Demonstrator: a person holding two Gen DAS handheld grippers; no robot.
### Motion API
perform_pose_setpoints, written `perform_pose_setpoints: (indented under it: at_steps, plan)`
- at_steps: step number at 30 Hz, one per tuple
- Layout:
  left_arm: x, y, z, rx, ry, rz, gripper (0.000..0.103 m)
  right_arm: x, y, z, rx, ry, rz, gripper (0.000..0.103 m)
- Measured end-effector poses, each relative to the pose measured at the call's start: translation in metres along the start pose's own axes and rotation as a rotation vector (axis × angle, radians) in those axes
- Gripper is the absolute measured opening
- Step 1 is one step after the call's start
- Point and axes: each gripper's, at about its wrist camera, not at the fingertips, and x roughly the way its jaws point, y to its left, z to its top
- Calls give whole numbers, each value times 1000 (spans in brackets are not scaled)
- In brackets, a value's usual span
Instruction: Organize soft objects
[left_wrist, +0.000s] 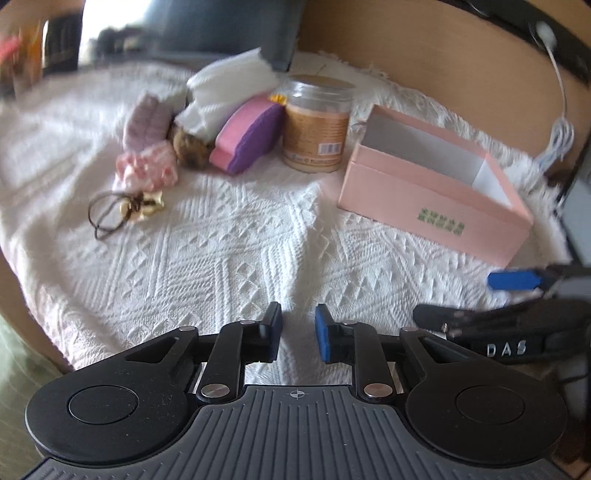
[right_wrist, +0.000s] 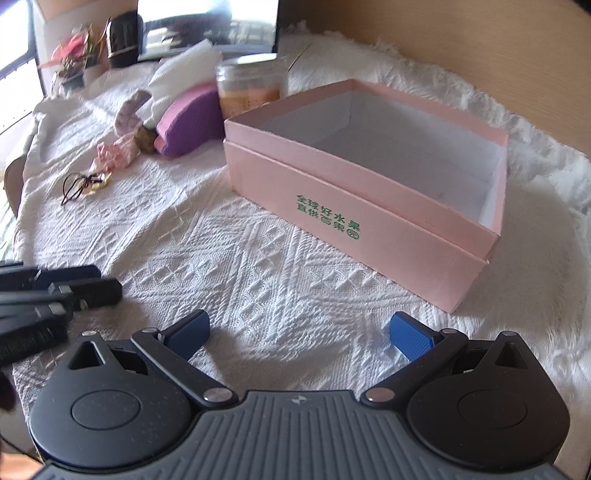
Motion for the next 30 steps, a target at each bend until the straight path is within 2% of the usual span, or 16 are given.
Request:
perform_pose_setpoints:
  at_steps: [1, 3, 6, 8, 10, 14, 19, 20, 22, 23, 28, 30]
  plan:
    - [0, 8, 4, -18, 9, -32, 23, 1, 0, 3, -2, 20, 4, 103]
    - [-3, 17, 13, 3, -8, -38, 23, 3, 0, 6, -1, 41, 3, 103]
    - [-17, 40, 32, 100, -99, -9, 23, 5, 0, 12, 0, 77, 8, 100]
    - [-23, 61, 49, 169, -140, 22, 23, 3, 3, 15, -4, 66, -8, 93]
    - [-21, 87, 72, 172, -140, 34, 23, -3, 13, 21, -34, 32, -41, 93]
    - [8, 125, 106, 139, 4, -27, 24, -16, 34, 35, -50, -52, -46, 93]
    - [42, 142, 113, 145, 144, -113, 24, -17, 57, 51, -33, -77, 9, 93]
    - [47, 141, 111, 157, 159, -117, 25, -16, 59, 51, -35, -77, 18, 93]
    - [57, 138, 109, 193, 171, -71, 26, -15, 65, 54, -41, -74, 38, 93]
    - [60, 136, 107, 214, 172, -62, 31, -13, 67, 55, -43, -74, 38, 93]
    - [62, 123, 98, 349, 168, -62, 34, -7, 72, 57, -47, -66, 44, 93]
    - [62, 124, 97, 346, 167, -70, 34, -3, 75, 59, -46, -62, 53, 93]
